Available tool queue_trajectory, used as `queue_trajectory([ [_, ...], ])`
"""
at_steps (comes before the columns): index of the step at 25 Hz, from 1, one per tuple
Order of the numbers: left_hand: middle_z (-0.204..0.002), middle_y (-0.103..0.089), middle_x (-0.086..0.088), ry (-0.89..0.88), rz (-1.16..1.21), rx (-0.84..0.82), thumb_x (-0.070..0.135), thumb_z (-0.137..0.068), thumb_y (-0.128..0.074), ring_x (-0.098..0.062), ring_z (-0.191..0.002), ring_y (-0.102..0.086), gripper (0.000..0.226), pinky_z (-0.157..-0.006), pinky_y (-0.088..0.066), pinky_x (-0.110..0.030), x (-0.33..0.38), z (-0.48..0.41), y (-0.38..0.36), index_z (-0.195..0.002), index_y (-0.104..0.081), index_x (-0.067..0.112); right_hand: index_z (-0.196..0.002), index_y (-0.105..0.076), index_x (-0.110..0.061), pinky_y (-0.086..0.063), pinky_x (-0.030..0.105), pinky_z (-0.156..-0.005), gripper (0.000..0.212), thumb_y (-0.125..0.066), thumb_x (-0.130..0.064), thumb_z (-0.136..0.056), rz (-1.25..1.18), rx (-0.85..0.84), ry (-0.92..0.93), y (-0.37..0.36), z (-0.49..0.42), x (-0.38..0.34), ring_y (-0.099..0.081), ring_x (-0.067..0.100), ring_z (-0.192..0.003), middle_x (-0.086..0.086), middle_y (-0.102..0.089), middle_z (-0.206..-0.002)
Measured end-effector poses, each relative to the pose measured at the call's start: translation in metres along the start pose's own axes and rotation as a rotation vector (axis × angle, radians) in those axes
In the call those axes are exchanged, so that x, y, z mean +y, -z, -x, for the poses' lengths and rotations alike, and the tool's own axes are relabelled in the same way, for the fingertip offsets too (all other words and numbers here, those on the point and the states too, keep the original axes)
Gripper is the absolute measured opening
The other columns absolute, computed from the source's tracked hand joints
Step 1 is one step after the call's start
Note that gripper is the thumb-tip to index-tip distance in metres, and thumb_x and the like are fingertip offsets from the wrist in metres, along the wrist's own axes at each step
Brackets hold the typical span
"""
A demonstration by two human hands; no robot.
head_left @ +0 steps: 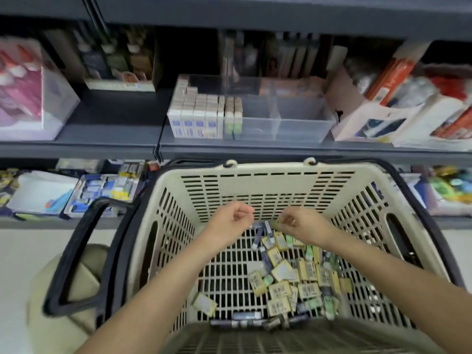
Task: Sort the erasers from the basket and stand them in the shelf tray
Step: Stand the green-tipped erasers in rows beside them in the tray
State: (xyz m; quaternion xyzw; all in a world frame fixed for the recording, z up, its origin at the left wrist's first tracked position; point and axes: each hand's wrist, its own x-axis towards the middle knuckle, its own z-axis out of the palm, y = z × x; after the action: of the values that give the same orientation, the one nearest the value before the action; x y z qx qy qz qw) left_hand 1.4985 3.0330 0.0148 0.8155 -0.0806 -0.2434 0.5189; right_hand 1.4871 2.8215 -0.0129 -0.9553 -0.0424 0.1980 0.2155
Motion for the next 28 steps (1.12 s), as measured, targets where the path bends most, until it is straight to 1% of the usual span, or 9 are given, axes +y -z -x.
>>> queue_trajectory([
  [3,-0.104,-0.059,0.007,0.040,-0.047,0.006,0.018,-0.093,-0.053,-0.005,-0.094,-0.055,0.015,-0.078,-0.047,-0.022,-0.006,0.007,0.008,-0.108,-0.058,0.018,-0.088,-0.060,-0.017,-0.050,0.032,-0.068,0.018,-0.056,-0.034,-0.090,0.123,-0.086,-0.132,-0.034,-0.012,0.011,-0.060,0.018,-0.081,0.001,-0.064,-0.086],
  [5,-0.107,-0.060,0.002,0.089,-0.007,0.085,0.017,-0.093,-0.053,-0.011,-0.098,-0.057,0.017,-0.083,-0.049,-0.026,-0.012,0.009,0.009,-0.109,-0.058,0.015,-0.076,-0.054,-0.023,-0.042,0.028,-0.054,0.020,-0.056,-0.039,-0.088,0.117,-0.071,-0.198,-0.049,-0.022,0.007,-0.056,0.019,-0.070,-0.001,-0.057,-0.072],
  [8,-0.100,-0.059,0.003,0.179,0.043,0.092,0.016,-0.093,-0.053,-0.012,-0.094,-0.057,0.009,-0.079,-0.051,-0.026,-0.024,0.007,0.002,-0.100,-0.057,0.019,-0.077,-0.054,-0.018,-0.042,0.026,-0.054,0.023,-0.056,-0.038,-0.086,0.199,-0.024,-0.224,-0.063,-0.031,-0.003,-0.057,0.023,-0.070,0.004,-0.055,-0.076],
  [12,-0.100,-0.057,0.005,0.166,-0.121,0.088,0.020,-0.095,-0.048,-0.013,-0.095,-0.055,0.013,-0.084,-0.047,-0.030,-0.039,-0.015,-0.014,-0.103,-0.058,0.016,-0.089,-0.060,-0.019,-0.041,0.024,-0.057,0.011,-0.062,-0.028,-0.083,-0.002,-0.043,-0.027,-0.060,-0.032,-0.011,-0.056,0.016,-0.074,0.000,-0.062,-0.086],
  [14,-0.102,-0.059,-0.002,0.176,-0.237,0.009,0.027,-0.099,-0.041,-0.021,-0.098,-0.057,0.026,-0.082,-0.045,-0.031,-0.045,-0.027,-0.022,-0.109,-0.058,0.011,-0.095,-0.063,-0.017,-0.040,0.013,-0.060,0.013,-0.065,-0.017,-0.082,-0.167,-0.107,0.093,-0.059,-0.029,-0.018,-0.055,0.007,-0.071,-0.007,-0.062,-0.083],
  [16,-0.098,-0.063,-0.005,0.311,-0.020,-0.162,0.034,-0.100,-0.037,-0.021,-0.088,-0.060,0.033,-0.069,-0.048,-0.029,-0.056,-0.034,-0.029,-0.111,-0.057,0.010,-0.097,-0.062,-0.018,-0.039,0.004,-0.059,0.016,-0.066,-0.014,-0.082,-0.265,-0.082,0.114,-0.060,-0.032,-0.020,-0.053,0.002,-0.069,-0.015,-0.057,-0.078],
  [18,-0.088,-0.064,-0.003,0.491,0.338,-0.241,0.031,-0.099,-0.043,-0.014,-0.073,-0.058,0.025,-0.061,-0.048,-0.024,-0.067,-0.032,-0.033,-0.104,-0.058,0.010,-0.102,-0.059,-0.018,-0.042,0.008,-0.066,0.020,-0.064,-0.015,-0.083,-0.336,-0.058,0.038,-0.060,-0.037,-0.015,-0.056,0.007,-0.079,-0.008,-0.059,-0.088],
  [23,-0.100,-0.066,-0.003,0.630,0.609,-0.065,0.017,-0.095,-0.051,-0.017,-0.091,-0.060,0.013,-0.083,-0.047,-0.036,-0.100,-0.039,-0.023,-0.107,-0.055,0.012,-0.120,-0.056,-0.023,-0.039,0.036,-0.094,0.035,-0.054,-0.017,-0.085,0.285,-0.066,0.144,-0.080,-0.046,0.001,-0.044,0.021,-0.116,-0.001,-0.050,-0.123],
  [28,-0.080,-0.055,-0.005,0.645,0.717,-0.015,0.002,-0.084,-0.059,-0.014,-0.074,-0.055,0.016,-0.083,-0.046,-0.035,-0.111,-0.039,-0.029,-0.097,-0.054,0.010,-0.106,-0.062,-0.016,-0.041,0.035,-0.085,0.023,-0.053,-0.029,-0.089,0.346,0.066,0.093,-0.098,-0.050,-0.011,-0.049,0.022,-0.105,0.005,-0.051,-0.109],
])
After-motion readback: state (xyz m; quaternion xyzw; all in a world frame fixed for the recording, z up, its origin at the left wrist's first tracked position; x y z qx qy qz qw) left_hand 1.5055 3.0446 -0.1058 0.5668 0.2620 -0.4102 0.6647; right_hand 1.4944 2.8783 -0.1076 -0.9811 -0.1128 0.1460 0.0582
